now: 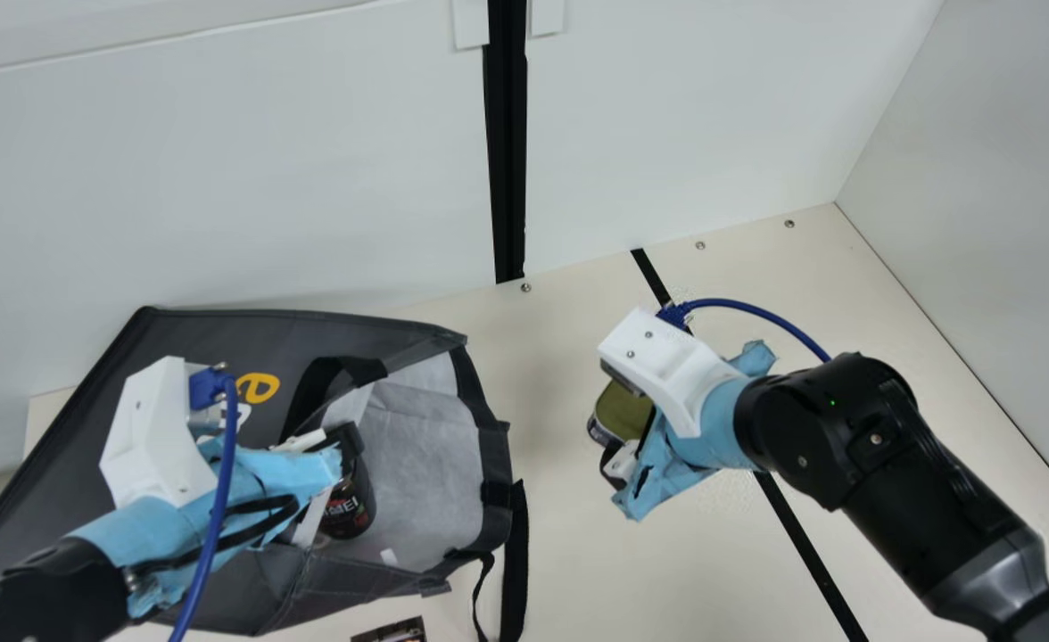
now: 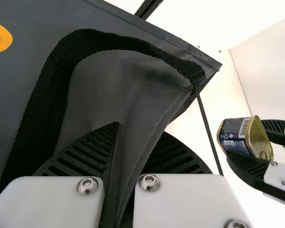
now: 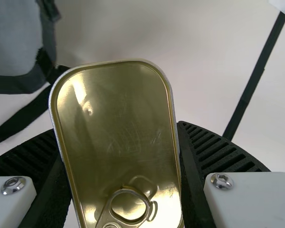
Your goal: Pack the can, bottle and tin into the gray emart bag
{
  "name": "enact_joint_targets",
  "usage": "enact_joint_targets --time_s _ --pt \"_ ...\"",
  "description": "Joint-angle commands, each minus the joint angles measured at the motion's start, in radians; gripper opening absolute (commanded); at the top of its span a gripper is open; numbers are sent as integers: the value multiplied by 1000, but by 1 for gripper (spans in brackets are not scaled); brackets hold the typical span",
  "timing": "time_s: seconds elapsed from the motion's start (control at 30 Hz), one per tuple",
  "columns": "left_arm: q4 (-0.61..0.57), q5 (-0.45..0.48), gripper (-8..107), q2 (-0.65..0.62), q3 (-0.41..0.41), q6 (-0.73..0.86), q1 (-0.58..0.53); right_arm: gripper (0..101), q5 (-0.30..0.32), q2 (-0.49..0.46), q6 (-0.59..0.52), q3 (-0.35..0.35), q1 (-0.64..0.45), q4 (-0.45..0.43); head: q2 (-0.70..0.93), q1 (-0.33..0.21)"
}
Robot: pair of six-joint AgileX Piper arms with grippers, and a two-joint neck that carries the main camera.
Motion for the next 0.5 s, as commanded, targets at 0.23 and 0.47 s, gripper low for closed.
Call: enact_joint_targets --time_s 0.23,0.47 --pt "0 0 10 0 0 0 0 0 20 -11 66 0 106 -24 -1 -23" --pt "0 0 10 0 0 0 0 0 28 -22 121 8 180 -41 -1 -23"
